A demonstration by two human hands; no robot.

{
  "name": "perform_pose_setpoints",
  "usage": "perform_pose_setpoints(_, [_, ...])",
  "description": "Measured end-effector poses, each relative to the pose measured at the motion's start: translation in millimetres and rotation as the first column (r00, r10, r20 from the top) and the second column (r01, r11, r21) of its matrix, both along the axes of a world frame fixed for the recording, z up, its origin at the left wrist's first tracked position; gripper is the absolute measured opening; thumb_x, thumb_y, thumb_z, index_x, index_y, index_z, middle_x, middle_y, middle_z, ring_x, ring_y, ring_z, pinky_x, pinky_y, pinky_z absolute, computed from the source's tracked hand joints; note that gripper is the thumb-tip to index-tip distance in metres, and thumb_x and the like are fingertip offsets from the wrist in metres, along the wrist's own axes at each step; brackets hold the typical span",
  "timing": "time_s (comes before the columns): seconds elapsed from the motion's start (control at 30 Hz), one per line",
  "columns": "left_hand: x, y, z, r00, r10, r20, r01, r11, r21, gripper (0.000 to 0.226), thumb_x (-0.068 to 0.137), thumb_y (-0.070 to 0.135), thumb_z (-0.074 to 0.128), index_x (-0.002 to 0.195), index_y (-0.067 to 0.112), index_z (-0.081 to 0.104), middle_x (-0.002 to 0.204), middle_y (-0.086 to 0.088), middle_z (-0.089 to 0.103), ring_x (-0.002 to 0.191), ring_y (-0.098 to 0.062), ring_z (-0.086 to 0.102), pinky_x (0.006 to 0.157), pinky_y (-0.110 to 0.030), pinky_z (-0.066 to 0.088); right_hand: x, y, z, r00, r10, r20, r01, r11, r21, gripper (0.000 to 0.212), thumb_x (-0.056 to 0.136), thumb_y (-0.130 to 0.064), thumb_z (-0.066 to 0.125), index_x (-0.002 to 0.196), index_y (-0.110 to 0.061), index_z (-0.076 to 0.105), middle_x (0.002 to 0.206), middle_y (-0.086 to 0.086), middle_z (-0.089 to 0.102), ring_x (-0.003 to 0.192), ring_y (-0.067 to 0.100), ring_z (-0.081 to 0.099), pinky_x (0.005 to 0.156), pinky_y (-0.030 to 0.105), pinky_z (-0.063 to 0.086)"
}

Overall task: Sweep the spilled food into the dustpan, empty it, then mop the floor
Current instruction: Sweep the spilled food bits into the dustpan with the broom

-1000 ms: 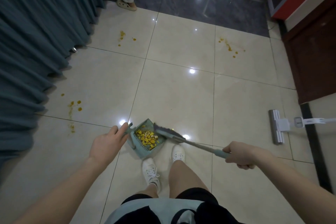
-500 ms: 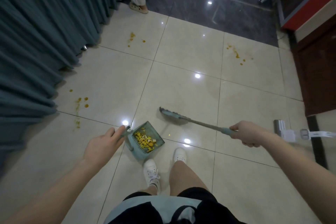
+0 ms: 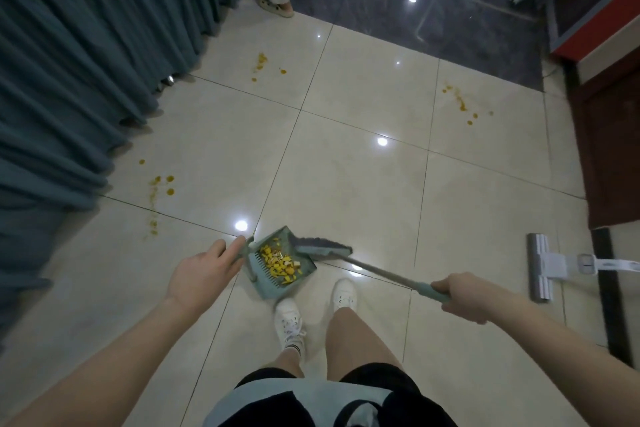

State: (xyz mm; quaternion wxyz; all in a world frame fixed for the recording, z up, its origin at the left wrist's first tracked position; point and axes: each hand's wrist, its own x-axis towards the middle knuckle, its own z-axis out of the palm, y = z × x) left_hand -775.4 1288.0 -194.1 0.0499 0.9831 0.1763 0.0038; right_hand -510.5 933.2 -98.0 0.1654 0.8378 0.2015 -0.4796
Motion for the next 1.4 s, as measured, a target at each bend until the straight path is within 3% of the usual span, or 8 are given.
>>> perform_pose_setpoints(0.17, [-3, 6, -1, 1.0, 0.001, 0.011, -0.001, 0.999, -0.041, 0.038, 0.086, 0.043, 0.039, 0.118, 0.024, 0.042, 0.07, -0.006, 0.052, 0.033, -0.031, 0.049, 0.032, -0.025, 0.033, -1, -11, 7, 0.994, 0.089, 0.064, -0.089, 0.996, -0.002, 0.039, 0.094, -0.03, 0.051, 0.131, -0.041, 0.055, 0.103, -0.005, 0.067, 0.087, 0.016, 0.064, 0.079, 0.032, 0.054])
perform_pose_setpoints(0.27, [-5, 5, -1, 1.0, 0.018, 0.024, -0.016, 0.997, -0.075, 0.038, 0.086, 0.047, 0.037, 0.118, 0.027, 0.043, 0.071, -0.005, 0.052, 0.035, -0.033, 0.05, 0.033, -0.027, 0.035, 3, -19, 20, 0.997, 0.017, 0.081, -0.02, 0.999, 0.032, 0.037, 0.096, -0.032, 0.052, 0.133, -0.036, 0.056, 0.104, -0.002, 0.068, 0.072, 0.013, 0.061, 0.067, 0.026, 0.053])
perform_pose_setpoints(0.33, [-7, 3, 0, 0.999, 0.019, 0.03, -0.016, 0.996, -0.089, 0.038, 0.086, 0.049, 0.037, 0.117, 0.028, 0.043, 0.07, -0.004, 0.052, 0.036, -0.033, 0.051, 0.032, -0.028, 0.036, 1, -24, 28, 0.992, -0.108, 0.066, 0.104, 0.993, 0.063, 0.036, 0.098, -0.03, 0.05, 0.134, -0.034, 0.054, 0.086, -0.001, 0.064, 0.053, 0.011, 0.052, 0.045, 0.019, 0.044])
perform_pose_setpoints(0.4, [-9, 1, 0, 1.0, 0.019, 0.019, -0.017, 0.996, -0.086, 0.038, 0.087, 0.051, 0.035, 0.116, 0.029, 0.044, 0.071, -0.002, 0.053, 0.037, -0.032, 0.052, 0.032, -0.028, 0.037, -1, -32, 30, 0.971, -0.228, 0.069, 0.223, 0.972, 0.076, 0.034, 0.099, -0.028, 0.049, 0.133, -0.03, 0.055, 0.069, -0.001, 0.052, 0.046, 0.013, 0.044, 0.036, 0.018, 0.036])
perform_pose_setpoints(0.57, [-6, -19, 11, 1.0, -0.009, -0.001, 0.009, 0.996, -0.084, 0.045, 0.091, 0.06, 0.025, 0.117, 0.029, 0.045, 0.071, 0.0, 0.052, 0.038, -0.031, 0.053, 0.033, -0.026, 0.034, -2, -50, 20, 0.95, -0.287, 0.127, 0.274, 0.956, 0.108, 0.022, 0.098, -0.021, 0.048, 0.113, -0.015, 0.063, 0.063, 0.001, 0.05, 0.042, 0.014, 0.045, 0.031, 0.016, 0.032])
perform_pose_setpoints(0.7, [-7, -35, 17, 0.997, -0.073, -0.012, 0.073, 0.997, -0.041, 0.037, 0.086, 0.045, 0.048, 0.118, 0.025, 0.045, 0.07, -0.003, 0.052, 0.034, -0.032, 0.05, 0.03, -0.028, 0.036, -3, -74, -13, 0.933, -0.31, 0.185, 0.293, 0.949, 0.114, 0.016, 0.094, -0.016, 0.048, 0.099, -0.013, 0.064, 0.072, 0.004, 0.059, 0.048, 0.019, 0.059, 0.039, 0.02, 0.041])
perform_pose_setpoints(1.07, [-21, -56, 17, 0.994, -0.096, -0.058, 0.093, 0.994, -0.055, 0.047, 0.09, 0.055, 0.027, 0.12, 0.023, 0.044, 0.072, -0.004, 0.055, 0.034, -0.029, 0.05, 0.033, -0.023, 0.029, -46, -117, -31, 0.933, -0.323, 0.155, 0.322, 0.946, 0.034, 0.023, 0.09, -0.015, 0.046, 0.104, -0.02, 0.063, 0.077, 0.001, 0.06, 0.058, 0.017, 0.066, 0.043, 0.023, 0.046])
perform_pose_setpoints(1.4, [-56, -51, 5, 0.998, -0.026, -0.048, 0.023, 0.998, -0.066, 0.036, 0.088, 0.043, 0.036, 0.115, 0.02, 0.045, 0.069, -0.006, 0.05, 0.031, -0.029, 0.046, 0.033, -0.022, 0.027, -133, -69, -20, 0.979, -0.202, 0.038, 0.203, 0.979, -0.022, 0.038, 0.09, -0.016, 0.044, 0.123, -0.026, 0.06, 0.085, -0.003, 0.056, 0.063, 0.014, 0.063, 0.043, 0.022, 0.047])
